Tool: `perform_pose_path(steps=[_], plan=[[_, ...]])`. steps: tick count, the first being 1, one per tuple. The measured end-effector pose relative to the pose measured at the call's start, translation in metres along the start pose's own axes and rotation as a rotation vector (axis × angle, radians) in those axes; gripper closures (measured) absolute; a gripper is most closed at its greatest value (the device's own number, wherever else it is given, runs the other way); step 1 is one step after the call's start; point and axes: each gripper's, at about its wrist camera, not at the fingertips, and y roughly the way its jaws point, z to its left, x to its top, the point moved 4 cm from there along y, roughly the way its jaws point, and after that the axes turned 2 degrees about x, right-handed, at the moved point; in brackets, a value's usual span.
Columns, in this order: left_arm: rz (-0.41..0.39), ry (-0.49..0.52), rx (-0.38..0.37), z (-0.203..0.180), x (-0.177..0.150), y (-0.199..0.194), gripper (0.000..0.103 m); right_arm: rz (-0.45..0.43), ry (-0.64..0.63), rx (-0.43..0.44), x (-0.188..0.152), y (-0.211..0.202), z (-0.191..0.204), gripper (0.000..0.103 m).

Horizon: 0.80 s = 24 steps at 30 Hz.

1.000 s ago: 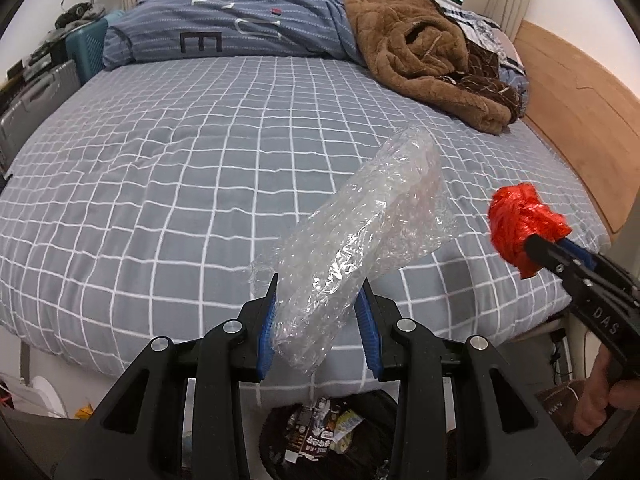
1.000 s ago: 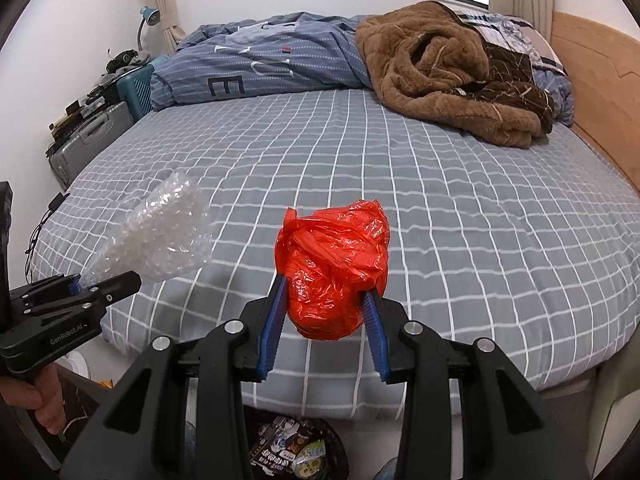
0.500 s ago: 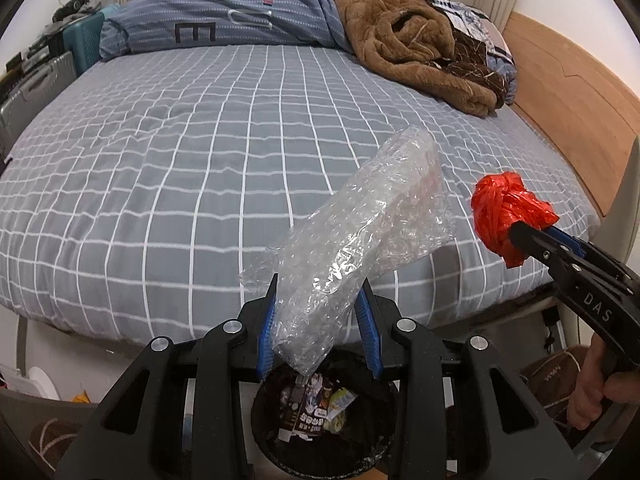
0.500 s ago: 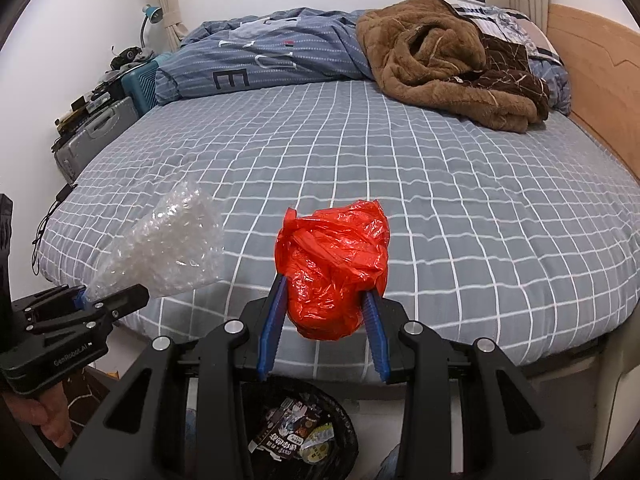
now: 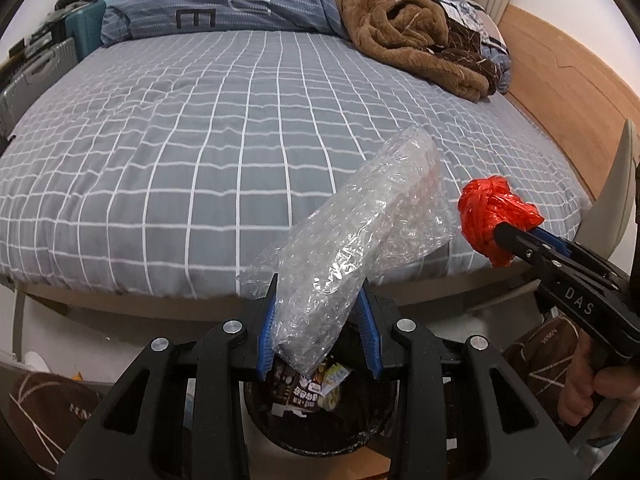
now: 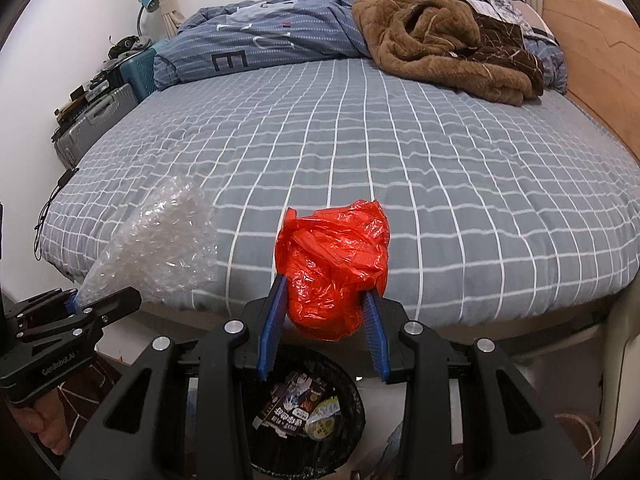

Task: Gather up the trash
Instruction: 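Carry the bubble wrap in left tool and red bag in right tool to the bin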

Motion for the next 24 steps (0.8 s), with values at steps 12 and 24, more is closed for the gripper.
perform_pose_path(steps=[12,24], plan=[[0.056,-0.018,0.022,0.007,-0.044,0.005,0.069,0.07,0.026,-0.013,-0.046,0.004,-0.006,0.067],[0.16,-0.016,0.045,0.01,-0.091,0.027,0.069,0.154,0.038,-0.012,-0.082,0.019,-0.007,0.067]])
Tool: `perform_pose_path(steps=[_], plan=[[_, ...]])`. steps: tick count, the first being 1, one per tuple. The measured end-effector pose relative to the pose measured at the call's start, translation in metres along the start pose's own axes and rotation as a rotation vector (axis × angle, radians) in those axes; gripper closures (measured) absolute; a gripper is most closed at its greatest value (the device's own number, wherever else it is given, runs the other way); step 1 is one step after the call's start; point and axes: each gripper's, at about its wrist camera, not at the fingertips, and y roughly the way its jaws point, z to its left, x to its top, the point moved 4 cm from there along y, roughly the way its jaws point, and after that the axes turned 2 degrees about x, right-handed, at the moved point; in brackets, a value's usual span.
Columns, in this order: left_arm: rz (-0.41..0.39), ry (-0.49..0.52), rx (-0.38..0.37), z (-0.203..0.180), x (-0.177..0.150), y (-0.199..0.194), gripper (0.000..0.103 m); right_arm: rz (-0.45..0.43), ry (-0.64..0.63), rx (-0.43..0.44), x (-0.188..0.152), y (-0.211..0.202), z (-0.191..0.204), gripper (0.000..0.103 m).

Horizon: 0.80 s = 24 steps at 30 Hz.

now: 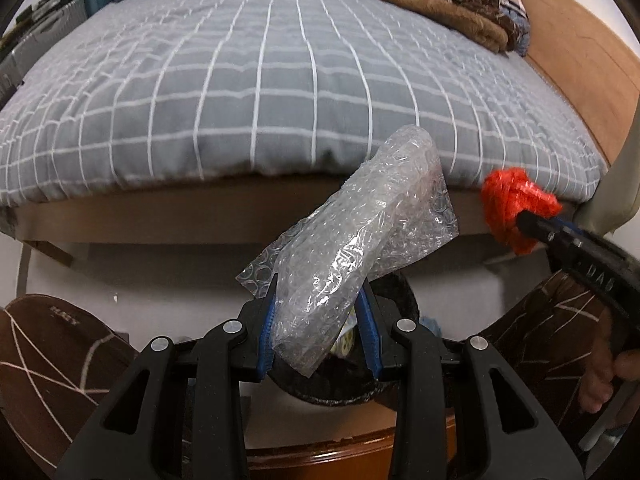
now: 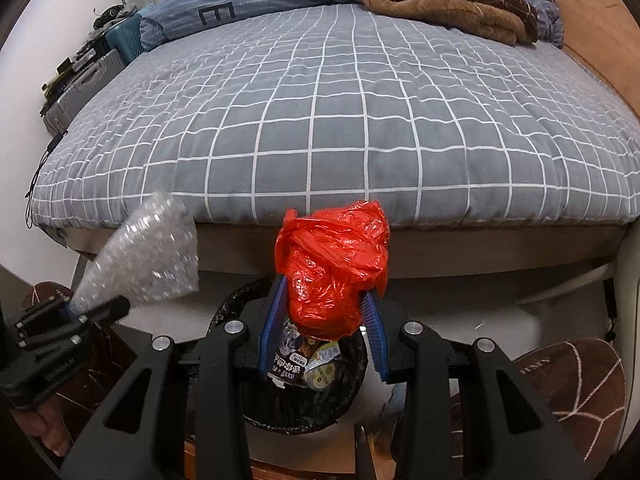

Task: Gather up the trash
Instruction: 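Carry the bubble wrap in left tool and red bag in right tool to the bin, then open the left tool over the bin to drop the bubble wrap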

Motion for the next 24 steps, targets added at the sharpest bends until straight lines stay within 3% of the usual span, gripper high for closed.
perform_pose_path(steps=[24], plan=[[0.168,0.049,0.025,-0.026,-0.024,0.08,0.069,0.157,0.028,-0.028,-0.033,0.054,-0.019,0.067]])
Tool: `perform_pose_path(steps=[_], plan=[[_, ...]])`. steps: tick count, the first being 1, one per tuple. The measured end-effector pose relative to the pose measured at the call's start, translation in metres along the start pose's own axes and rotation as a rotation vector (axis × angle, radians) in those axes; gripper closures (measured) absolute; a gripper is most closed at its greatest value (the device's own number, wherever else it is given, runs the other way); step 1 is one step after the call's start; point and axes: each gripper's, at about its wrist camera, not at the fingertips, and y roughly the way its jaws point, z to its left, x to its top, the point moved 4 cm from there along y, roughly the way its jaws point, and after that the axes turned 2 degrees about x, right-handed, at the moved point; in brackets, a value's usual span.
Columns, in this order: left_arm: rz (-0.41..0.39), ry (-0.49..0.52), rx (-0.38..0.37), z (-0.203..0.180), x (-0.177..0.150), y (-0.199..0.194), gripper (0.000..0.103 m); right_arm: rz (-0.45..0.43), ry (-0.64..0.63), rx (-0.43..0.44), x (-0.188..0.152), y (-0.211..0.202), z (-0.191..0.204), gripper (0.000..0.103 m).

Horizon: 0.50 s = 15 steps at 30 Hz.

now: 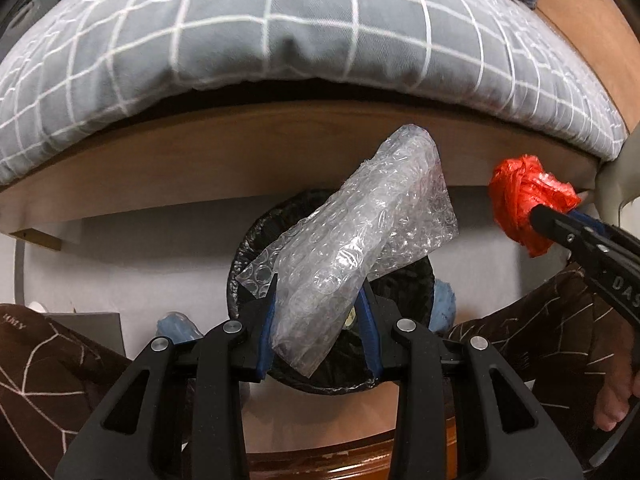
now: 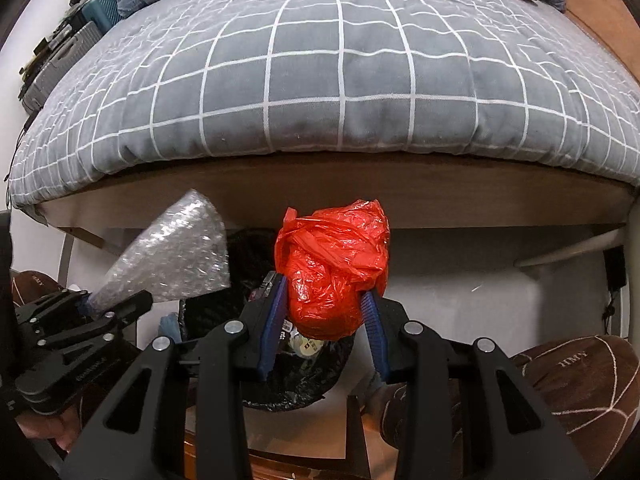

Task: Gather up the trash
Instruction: 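Open the left tool over the bin to drop the bubble wrap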

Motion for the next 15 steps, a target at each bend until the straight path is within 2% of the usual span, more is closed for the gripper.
perform_pose_path(steps=[7,10,11,13,15], plan=[[0.021,0.018,-0.006,-0.007,0.004,0.012,0.064,0.006,0.016,-0.01,-0.001,0.004,-0.005,0.067],[0.018,0.014,-0.005,-0.007,0.005,0.011,0.052,0.007,0.016,-0.011,-0.001,0.006,-0.004,0.067],[0.013,0.012,-0.003,-0.007,0.006,0.01,0.041,0.009,0.015,-0.01,-0.001,0.006,-0.004,0.067],[0.002,-0.001,-0.006,-0.004,0.005,0.009,0.031,0.01,0.012,-0.008,-0.002,0.007,-0.003,0.067],[-0.004,-0.005,-0.005,-0.002,0.006,0.006,0.025,0.01,0.01,-0.004,-0.001,0.008,0.0,0.067]])
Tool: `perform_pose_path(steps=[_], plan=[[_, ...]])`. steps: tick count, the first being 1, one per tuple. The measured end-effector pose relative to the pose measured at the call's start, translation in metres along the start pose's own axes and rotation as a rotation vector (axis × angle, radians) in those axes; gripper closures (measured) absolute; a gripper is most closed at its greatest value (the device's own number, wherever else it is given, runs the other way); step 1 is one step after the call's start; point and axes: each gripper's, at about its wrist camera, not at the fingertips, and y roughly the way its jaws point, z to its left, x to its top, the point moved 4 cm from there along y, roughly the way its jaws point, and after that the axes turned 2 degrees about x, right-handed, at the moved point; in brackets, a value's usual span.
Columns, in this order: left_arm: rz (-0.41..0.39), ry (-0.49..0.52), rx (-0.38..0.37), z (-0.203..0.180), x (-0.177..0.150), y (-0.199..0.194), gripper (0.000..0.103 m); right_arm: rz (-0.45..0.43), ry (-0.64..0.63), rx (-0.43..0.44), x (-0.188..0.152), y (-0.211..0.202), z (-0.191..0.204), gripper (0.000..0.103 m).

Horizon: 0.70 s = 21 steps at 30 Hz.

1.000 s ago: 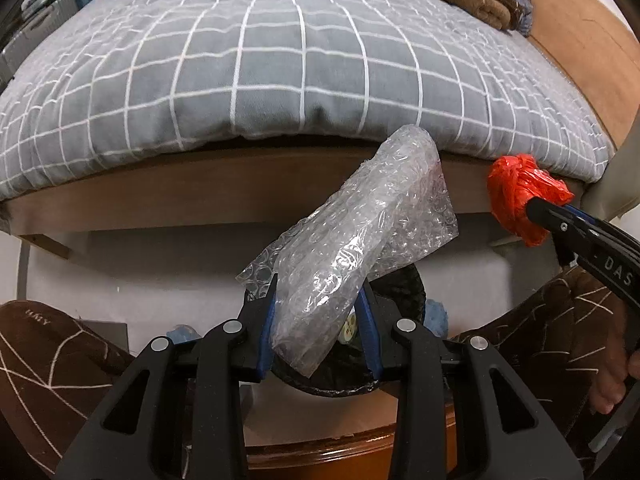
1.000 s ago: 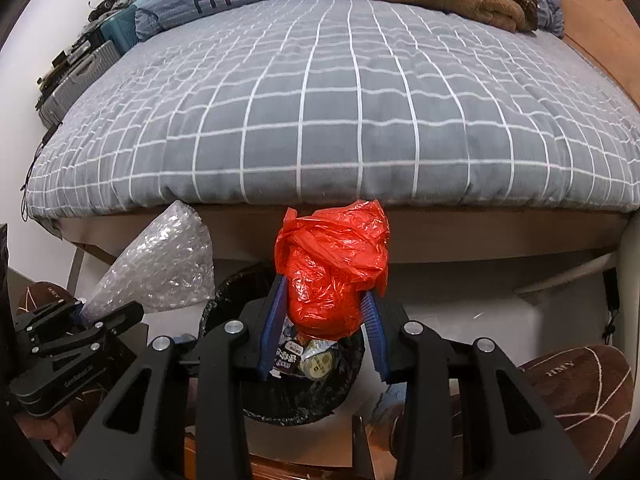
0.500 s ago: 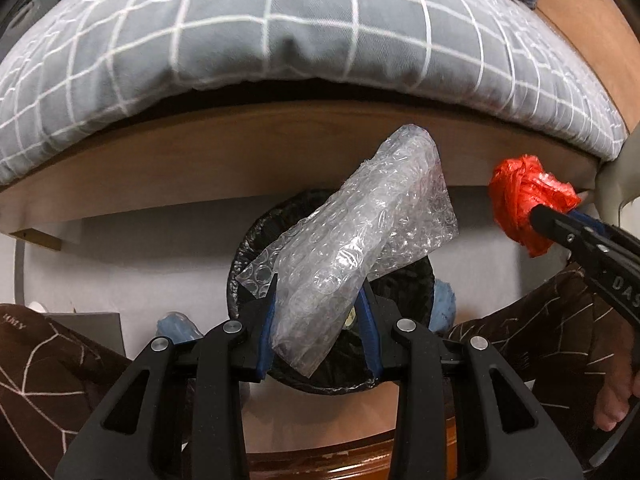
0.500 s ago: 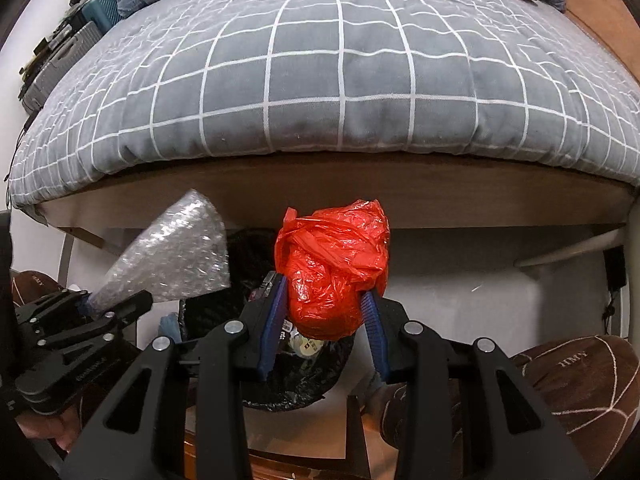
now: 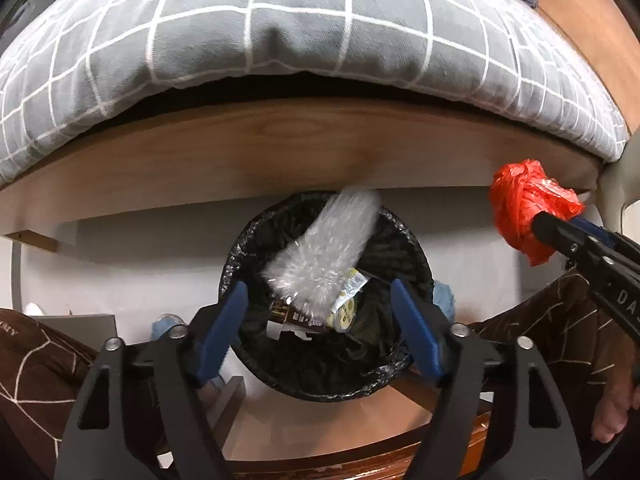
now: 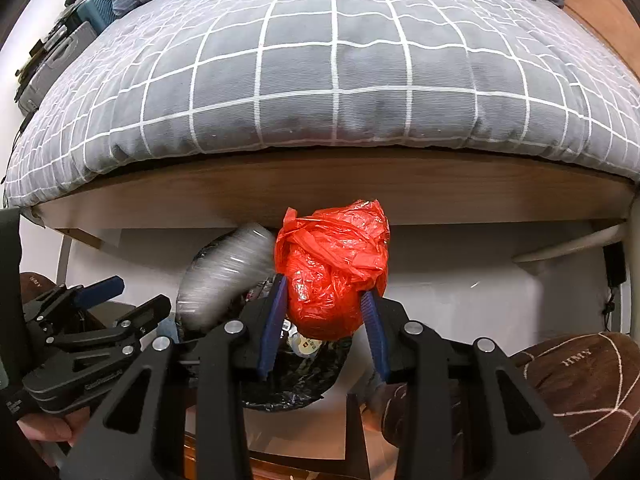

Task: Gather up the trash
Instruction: 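Open the left tool over the bin to drop the bubble wrap, then open the right tool over the bin to drop the red bag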

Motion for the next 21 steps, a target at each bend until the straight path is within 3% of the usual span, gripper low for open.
perform_pose_path(steps=[5,8,21], plan=[[-0.012,-0.026,0.003,0.013,-0.002,-0.007,0.009,0.007,-0.026,0.012,0.002,0.004,0.012,0.067],[-0.031,-0.034,0.005,0.025,-0.004,-0.015,0.006,0.013,-0.051,0.026,0.003,0.008,0.026,0.067],[-0.063,-0.095,0.07,0.083,-0.007,-0.034,0.006,0.044,-0.121,0.045,0.004,0.022,0.079,0.067]])
